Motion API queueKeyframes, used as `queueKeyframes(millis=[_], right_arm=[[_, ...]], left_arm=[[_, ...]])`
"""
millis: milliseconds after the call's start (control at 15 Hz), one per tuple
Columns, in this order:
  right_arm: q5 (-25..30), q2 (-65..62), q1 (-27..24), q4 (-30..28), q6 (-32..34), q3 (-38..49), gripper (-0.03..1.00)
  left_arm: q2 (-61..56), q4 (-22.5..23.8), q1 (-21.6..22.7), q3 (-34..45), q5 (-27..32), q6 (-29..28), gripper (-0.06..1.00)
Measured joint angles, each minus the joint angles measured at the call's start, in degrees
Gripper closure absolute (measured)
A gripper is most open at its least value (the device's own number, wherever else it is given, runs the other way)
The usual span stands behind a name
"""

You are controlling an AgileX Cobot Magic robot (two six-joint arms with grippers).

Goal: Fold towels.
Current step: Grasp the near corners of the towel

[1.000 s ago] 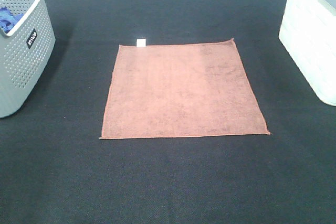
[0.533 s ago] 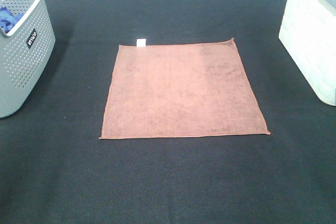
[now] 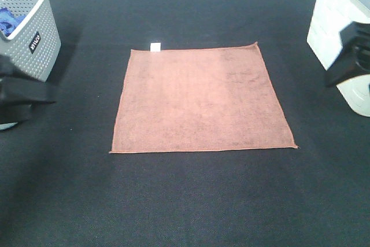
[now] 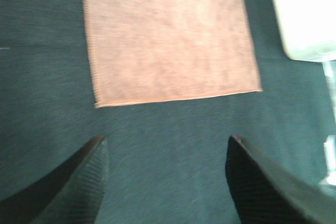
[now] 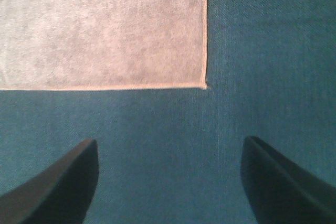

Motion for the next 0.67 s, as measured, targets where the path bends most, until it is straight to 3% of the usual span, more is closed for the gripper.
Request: queueKeyframes(millis=[67,133,267,400,600,667], right_arm=[[0.0,0.0,0.0,0.0,0.0,0.0,0.26],[-0.1,3.4,-0.1,0.6,-1.1,-1.8,0.26],[-0.2,10.3,-0.2,3.6,-4.9,-4.2,0.26],[-0.2,18.2,-0.7,8.4,-9.7,-6.8,0.26],[-0.1,25.6,-6.3,17.8,-18.9,-8.1,0.26],[-0.2,28.3,-8.9,20.4,-22.2,-8.1,0.26]], left_arm=[[0.0,0.0,0.0,0.0,0.0,0.0,0.32],[4.0,-3.0,0.0,-1.4,1.4,2.7,0.32],[12.0,-7.1,0.0,-4.9,4.1,7.0,0.32],[20.2,-8.1,0.0,-9.7,5.3,9.0,0.32],[29.0,-8.5,-0.7,-13.8,5.4,9.6,0.32],[32.2,-8.5,-2.8,-15.3,5.1,10.2,0.32]])
